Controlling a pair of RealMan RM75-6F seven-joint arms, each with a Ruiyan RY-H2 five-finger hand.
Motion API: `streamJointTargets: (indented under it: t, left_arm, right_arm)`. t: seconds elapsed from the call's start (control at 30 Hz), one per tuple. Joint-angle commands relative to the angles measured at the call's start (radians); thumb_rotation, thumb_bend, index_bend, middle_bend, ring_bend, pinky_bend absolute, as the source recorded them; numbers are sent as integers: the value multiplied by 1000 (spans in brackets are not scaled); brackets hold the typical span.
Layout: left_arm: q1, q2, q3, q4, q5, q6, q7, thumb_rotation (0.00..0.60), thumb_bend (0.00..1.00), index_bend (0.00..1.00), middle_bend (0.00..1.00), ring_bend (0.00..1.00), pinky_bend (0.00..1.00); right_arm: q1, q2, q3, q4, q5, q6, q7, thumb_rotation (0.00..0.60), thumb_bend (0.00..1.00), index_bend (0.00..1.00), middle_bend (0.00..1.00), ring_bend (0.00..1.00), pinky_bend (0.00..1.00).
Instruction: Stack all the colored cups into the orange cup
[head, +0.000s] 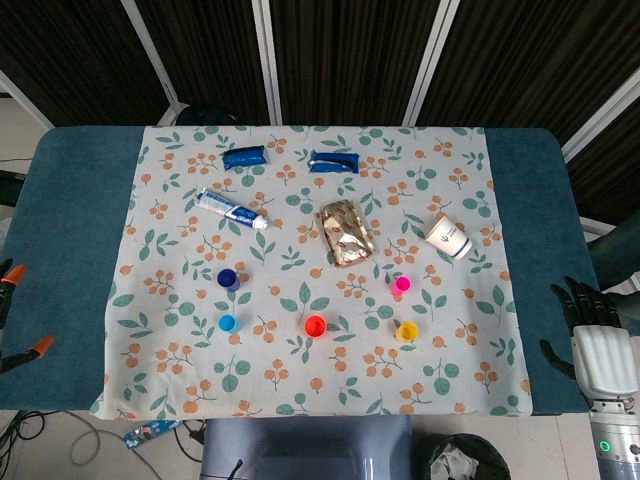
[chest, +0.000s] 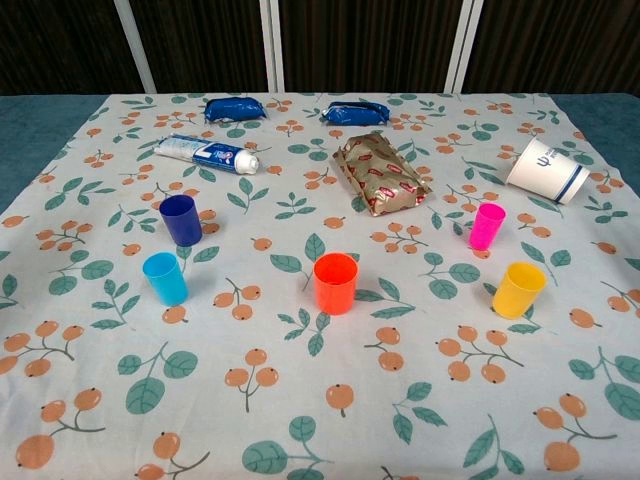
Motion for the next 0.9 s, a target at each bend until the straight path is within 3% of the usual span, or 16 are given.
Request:
streamJointTargets:
  t: [0.03, 0.9]
  left_arm:
    - [3, 0, 5, -14, -1, -2, 21, 600, 103, 53, 0, 0, 24]
    - [7, 17, 14, -45, -10, -20, 42, 600, 103, 41, 0, 0, 24]
  right_arm:
    - [-2, 4, -1, -7, 4, -2, -2, 600, 329, 136, 96, 102, 137]
    - [-4, 26, -3, -30, 20, -25, 44, 600, 329, 109, 95, 99, 137]
